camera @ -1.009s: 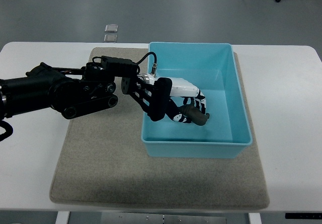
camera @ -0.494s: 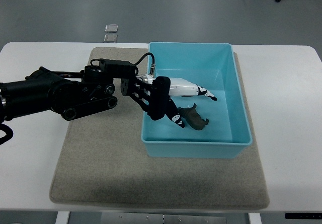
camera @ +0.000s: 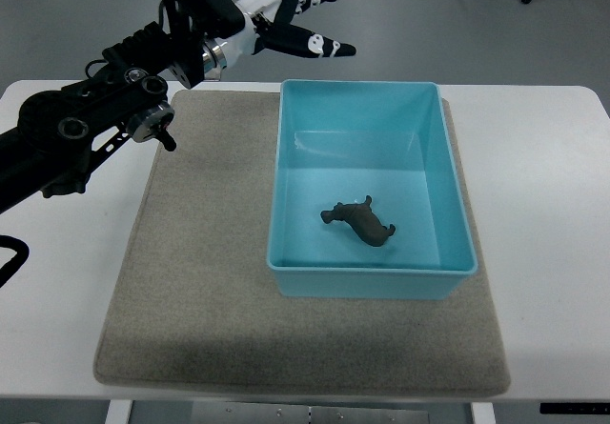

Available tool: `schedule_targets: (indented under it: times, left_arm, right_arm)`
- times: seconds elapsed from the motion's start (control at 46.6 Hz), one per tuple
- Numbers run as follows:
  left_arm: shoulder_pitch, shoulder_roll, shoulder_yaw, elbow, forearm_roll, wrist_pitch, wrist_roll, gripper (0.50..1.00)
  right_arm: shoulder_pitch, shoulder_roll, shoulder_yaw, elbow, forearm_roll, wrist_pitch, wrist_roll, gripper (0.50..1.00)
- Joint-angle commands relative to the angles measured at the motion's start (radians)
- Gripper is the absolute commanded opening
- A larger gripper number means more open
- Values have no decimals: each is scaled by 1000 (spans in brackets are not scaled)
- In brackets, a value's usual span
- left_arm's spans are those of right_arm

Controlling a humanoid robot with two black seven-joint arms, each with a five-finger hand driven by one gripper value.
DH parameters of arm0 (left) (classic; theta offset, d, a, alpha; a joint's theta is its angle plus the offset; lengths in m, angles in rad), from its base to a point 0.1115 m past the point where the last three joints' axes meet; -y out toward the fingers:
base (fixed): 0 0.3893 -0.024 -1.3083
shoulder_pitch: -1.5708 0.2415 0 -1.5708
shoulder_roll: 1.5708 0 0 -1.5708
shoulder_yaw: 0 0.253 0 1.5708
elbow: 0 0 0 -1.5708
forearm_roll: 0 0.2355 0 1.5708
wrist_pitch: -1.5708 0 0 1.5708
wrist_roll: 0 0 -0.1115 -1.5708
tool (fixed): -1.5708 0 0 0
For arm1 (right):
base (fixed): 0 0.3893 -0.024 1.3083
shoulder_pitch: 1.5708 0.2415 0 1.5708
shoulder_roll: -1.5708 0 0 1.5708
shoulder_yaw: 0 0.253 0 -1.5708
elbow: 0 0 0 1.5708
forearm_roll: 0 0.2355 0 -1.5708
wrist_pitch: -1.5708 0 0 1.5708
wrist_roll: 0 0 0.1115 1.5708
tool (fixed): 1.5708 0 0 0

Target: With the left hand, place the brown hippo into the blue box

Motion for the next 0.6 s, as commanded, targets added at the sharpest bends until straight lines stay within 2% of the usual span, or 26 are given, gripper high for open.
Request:
schedule_targets:
  times: [0.0, 0.322, 0.579]
  left_arm:
    - [3, 2, -20, 66, -129, 1, 0, 992]
    - [3, -2, -57, 287, -410, -10, 0, 994]
    - [43, -7, -66, 320, -645, 1, 15, 994]
  right_arm:
    - [0, 0, 0, 0, 0, 0, 0, 936]
    - [0, 0, 0, 0, 0, 0, 0, 936]
    - [0, 0, 0, 0, 0, 0, 0, 936]
